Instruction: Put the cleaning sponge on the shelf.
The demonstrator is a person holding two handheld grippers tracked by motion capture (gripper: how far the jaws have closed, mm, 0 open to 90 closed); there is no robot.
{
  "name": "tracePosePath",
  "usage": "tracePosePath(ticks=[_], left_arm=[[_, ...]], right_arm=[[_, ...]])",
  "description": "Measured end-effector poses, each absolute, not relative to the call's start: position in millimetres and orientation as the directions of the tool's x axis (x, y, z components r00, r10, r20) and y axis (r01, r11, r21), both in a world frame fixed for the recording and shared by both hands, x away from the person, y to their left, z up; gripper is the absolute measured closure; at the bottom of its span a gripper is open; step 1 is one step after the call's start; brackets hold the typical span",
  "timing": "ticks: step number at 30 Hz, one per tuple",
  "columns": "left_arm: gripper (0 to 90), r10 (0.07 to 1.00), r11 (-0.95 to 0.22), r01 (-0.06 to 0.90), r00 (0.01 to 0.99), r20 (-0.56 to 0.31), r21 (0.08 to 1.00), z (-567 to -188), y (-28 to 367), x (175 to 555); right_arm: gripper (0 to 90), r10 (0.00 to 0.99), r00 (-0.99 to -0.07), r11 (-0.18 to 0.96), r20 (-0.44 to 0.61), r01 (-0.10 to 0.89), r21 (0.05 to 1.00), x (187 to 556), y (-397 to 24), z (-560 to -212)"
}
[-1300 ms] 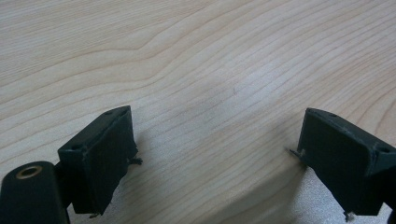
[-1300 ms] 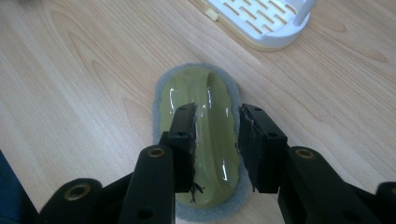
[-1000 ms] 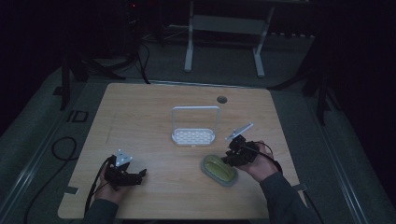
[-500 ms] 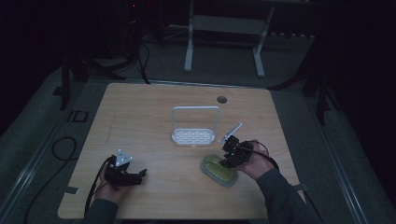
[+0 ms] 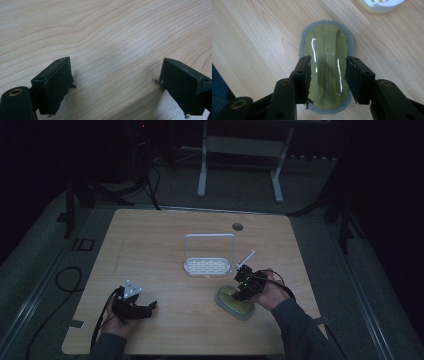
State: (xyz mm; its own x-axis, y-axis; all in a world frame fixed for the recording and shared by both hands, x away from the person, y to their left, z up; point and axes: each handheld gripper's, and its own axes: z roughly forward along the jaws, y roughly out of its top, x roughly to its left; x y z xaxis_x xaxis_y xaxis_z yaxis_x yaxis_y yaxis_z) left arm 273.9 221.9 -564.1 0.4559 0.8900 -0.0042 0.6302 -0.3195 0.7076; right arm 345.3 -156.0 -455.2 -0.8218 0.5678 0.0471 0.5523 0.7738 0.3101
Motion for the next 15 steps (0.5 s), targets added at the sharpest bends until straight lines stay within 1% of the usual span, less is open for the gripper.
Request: tracePosePath(ticks=[15], left_arm=[[11.1, 0.890, -0.318, 0.631, 0.455, -0.006, 0.708, -564.2, 221.8, 273.9]], right_arm=[[54.9, 0.554, -0.830, 0.798, 0.058, 0.550, 0.245, 351.9, -146.2, -462.9]])
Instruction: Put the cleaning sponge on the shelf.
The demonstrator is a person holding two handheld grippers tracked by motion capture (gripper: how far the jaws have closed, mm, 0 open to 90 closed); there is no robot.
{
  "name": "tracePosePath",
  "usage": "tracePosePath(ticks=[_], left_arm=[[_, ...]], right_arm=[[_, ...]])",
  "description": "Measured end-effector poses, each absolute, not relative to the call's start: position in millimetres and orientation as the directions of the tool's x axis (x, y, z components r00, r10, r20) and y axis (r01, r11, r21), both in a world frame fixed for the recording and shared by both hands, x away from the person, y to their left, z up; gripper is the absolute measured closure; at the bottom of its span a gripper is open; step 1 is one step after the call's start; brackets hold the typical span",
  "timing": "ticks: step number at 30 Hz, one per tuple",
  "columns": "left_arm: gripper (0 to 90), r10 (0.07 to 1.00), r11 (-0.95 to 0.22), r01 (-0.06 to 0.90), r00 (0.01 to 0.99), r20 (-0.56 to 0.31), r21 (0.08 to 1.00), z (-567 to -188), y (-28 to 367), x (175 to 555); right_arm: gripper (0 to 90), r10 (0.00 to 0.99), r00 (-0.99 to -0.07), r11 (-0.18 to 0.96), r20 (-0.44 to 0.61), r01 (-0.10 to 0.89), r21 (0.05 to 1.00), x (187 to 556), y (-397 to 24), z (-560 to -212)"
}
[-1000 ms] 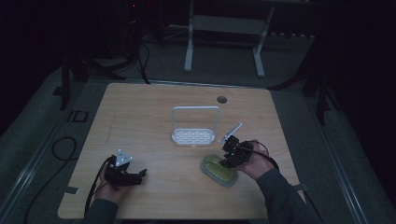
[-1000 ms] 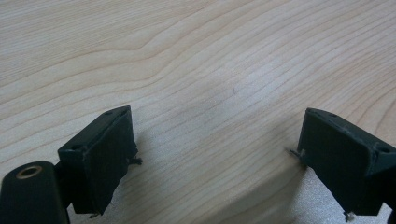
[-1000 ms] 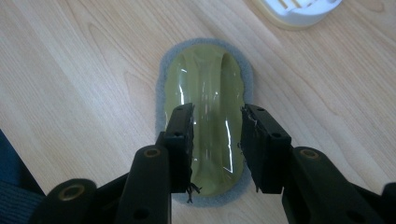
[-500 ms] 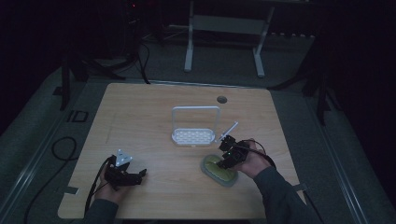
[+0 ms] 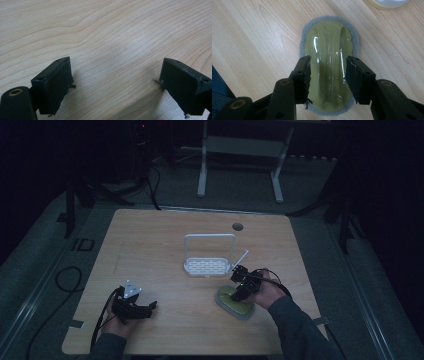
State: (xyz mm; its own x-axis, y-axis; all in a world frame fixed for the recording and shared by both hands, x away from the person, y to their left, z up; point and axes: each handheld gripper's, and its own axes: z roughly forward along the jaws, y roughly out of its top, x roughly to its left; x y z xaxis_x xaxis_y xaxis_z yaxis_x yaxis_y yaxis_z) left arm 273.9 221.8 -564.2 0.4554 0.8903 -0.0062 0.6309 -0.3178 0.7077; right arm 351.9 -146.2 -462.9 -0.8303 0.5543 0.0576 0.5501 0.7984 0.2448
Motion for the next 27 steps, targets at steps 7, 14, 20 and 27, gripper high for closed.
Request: tracePosePath(ticks=[7, 14, 20, 27], left_arm=[[11.1, 0.890, -0.318, 0.631, 0.456, -0.006, 0.708, -564.2, 221.8, 273.9], [11.1, 0.890, -0.318, 0.631, 0.455, -0.006, 0.708, -564.2, 221.8, 273.9], [11.1, 0.890, -0.318, 0.631, 0.456, -0.006, 0.708, -564.1, 221.8, 273.9], [11.2, 0.890, -0.318, 0.631, 0.456, -0.006, 0.708, -564.2, 221.8, 273.9]], right_arm=[[55.6, 0.550, -0.833, 0.809, 0.059, 0.549, 0.211, 354.8, -141.2, -466.0], [57.5, 0.543, -0.837, 0.819, 0.058, 0.544, 0.181, 357.7, -138.1, -466.1], [58.4, 0.530, -0.846, 0.834, 0.060, 0.533, 0.143, 358.5, -135.1, -467.1], [60.2, 0.523, -0.851, 0.844, 0.054, 0.525, 0.112, 360.8, -133.5, -469.8]])
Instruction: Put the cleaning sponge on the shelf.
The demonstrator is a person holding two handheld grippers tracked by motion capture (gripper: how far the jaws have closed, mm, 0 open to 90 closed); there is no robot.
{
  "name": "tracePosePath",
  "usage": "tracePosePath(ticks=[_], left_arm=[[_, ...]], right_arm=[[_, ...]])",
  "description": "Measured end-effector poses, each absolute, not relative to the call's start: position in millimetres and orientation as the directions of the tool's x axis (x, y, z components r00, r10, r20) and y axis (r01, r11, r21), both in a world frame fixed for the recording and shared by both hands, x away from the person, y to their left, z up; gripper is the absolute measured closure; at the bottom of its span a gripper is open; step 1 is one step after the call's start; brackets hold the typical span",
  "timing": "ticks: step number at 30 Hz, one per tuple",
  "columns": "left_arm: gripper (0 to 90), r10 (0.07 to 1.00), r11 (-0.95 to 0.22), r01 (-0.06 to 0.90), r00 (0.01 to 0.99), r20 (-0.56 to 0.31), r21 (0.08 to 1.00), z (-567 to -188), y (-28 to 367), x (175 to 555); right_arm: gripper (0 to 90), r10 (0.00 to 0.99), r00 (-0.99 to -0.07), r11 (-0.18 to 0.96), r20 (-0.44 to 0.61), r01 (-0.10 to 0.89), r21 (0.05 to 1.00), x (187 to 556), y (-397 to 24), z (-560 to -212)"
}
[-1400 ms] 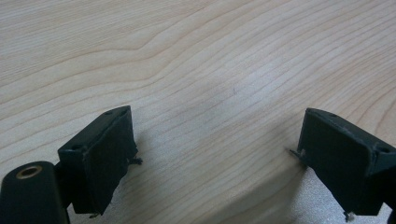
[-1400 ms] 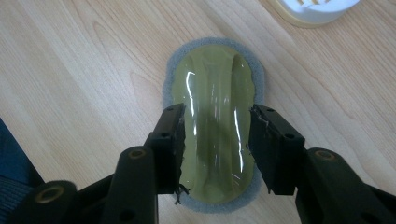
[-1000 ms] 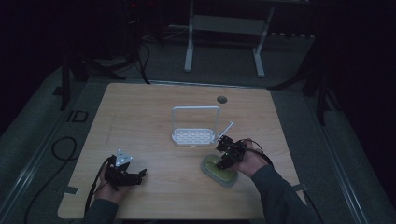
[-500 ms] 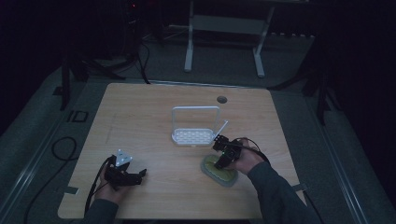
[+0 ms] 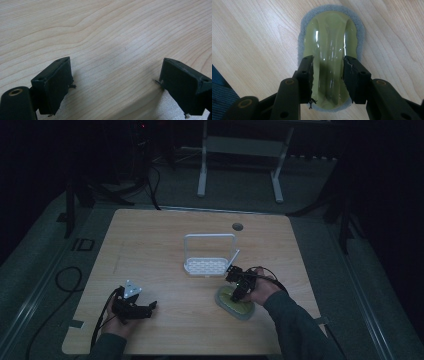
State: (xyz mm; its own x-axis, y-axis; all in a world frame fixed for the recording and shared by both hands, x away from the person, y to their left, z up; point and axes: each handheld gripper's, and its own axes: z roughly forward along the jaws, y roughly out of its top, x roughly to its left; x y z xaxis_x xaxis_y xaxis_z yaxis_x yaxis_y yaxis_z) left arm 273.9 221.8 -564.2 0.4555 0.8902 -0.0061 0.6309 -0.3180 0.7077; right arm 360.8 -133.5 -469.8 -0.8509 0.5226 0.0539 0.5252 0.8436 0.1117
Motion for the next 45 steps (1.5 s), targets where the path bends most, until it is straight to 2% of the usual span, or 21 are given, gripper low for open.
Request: tracePosePath(ticks=[28, 45], left_arm=[[11.1, 0.889, -0.318, 0.630, 0.457, -0.007, 0.709, -564.3, 221.3, 273.9], [11.1, 0.889, -0.319, 0.630, 0.457, -0.007, 0.708, -564.3, 221.2, 273.9]], right_arm=[[70.6, 0.467, -0.884, 0.884, 0.034, 0.468, 0.015, 366.3, -122.0, -471.8], [71.3, 0.419, -0.908, 0.908, -0.012, 0.418, 0.038, 363.7, -122.2, -463.1]])
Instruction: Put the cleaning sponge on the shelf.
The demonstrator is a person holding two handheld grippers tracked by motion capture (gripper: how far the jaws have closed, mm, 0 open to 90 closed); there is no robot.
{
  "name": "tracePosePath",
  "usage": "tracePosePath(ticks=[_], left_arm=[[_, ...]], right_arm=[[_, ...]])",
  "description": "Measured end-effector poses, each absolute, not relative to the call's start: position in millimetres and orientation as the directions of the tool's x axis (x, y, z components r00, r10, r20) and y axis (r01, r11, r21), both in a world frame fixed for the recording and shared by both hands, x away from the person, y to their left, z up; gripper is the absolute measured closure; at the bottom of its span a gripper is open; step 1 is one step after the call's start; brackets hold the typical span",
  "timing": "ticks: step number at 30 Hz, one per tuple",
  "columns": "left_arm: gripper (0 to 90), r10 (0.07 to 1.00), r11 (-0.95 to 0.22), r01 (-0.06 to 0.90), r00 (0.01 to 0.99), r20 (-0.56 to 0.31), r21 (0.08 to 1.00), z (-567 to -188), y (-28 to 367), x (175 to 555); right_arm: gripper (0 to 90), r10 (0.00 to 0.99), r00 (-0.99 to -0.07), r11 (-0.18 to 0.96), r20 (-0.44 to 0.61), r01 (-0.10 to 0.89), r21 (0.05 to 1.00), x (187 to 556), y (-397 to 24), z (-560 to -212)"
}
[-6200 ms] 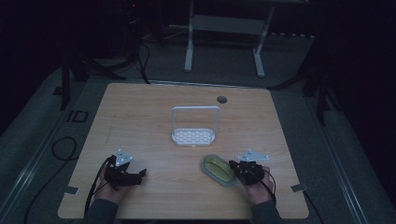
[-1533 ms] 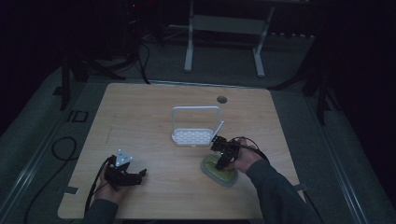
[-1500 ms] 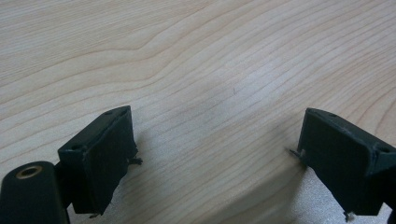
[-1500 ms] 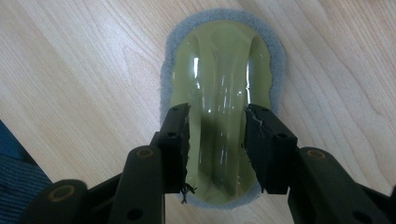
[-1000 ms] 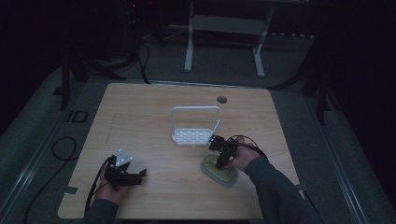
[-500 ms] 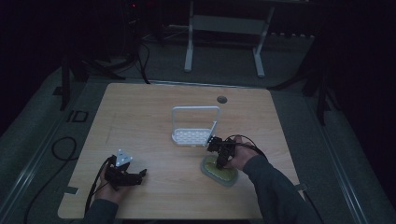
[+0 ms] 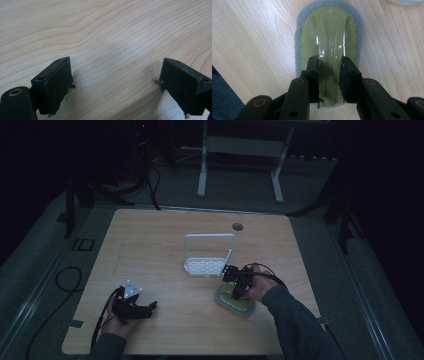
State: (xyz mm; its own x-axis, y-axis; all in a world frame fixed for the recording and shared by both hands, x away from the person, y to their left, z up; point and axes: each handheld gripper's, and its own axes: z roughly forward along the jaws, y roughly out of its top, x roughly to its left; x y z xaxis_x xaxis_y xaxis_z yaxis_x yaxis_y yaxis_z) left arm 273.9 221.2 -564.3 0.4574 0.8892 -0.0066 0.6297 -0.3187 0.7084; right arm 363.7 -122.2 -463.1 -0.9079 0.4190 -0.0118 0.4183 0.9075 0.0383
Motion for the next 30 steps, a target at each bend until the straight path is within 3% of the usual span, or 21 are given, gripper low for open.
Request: tracePosePath(ticks=[30], left_arm=[[11.1, 0.890, -0.318, 0.629, 0.457, -0.006, 0.710, -564.3, 221.1, 274.0]], right_arm=[[71.3, 0.337, -0.935, 0.938, -0.108, 0.323, 0.127, 363.9, -108.9, -446.3]])
